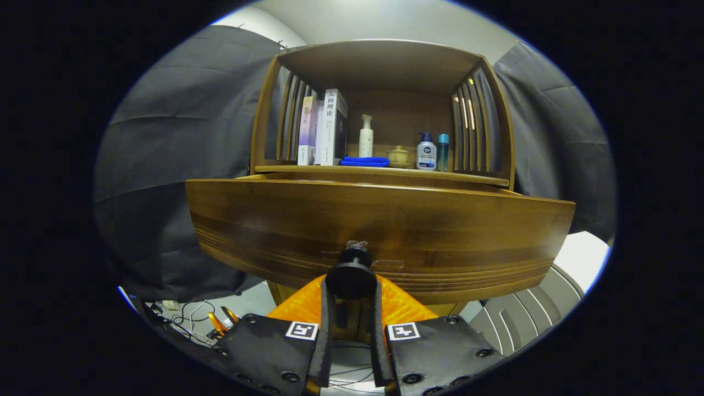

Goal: Pull open the drawer, take out the items inside it, and place them on the countertop above the cabinet.

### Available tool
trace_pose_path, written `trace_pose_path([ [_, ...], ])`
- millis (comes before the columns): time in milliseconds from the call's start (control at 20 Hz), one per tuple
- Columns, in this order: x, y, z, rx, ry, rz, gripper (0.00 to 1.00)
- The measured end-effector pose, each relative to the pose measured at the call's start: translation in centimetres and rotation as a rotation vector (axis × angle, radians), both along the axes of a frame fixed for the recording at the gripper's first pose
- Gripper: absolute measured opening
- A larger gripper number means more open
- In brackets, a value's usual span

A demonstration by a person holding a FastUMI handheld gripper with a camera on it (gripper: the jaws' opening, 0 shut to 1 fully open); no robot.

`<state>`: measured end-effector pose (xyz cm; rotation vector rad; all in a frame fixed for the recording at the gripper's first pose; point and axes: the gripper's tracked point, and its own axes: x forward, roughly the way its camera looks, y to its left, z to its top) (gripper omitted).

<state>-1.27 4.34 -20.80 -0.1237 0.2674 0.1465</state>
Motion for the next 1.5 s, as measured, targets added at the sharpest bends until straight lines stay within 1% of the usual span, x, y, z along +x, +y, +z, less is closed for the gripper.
trace_pose_path([
  [50,-0.1,0.2,-0.1,0.002,0.001,0.009,0.32],
  [100,0.1,0.2,-0.1,0.003,0.005,0.018,0.37],
  [200,-0.5,0.2,1.2,0.025,-0.041,0.036,0.48],
  [350,-0.9,0.5,3.3,0.005,-0.114,0.079,0.67],
  [500,-1.1,0.6,6.7,0.024,-0.205,0.089,0.86],
  [600,-0.6,0.7,8.4,0.023,-0.23,0.092,0.98],
  [700,-0.1,0.7,10.0,0.017,-0.226,0.094,0.98],
  [850,1.1,0.7,11.2,0.018,-0.165,0.1,0.98],
  [1000,3.0,0.7,12.7,0.03,-0.125,0.107,0.98],
  [1150,5.4,0.5,13.6,-0.003,-0.061,0.119,0.98],
  [1350,8.1,1.1,12.8,-0.008,0.083,0.161,0.98],
  [1450,9.5,0.5,11.9,-0.025,0.152,0.157,0.99],
  [1500,9.9,0.4,10.9,-0.026,0.211,0.157,0.99],
])
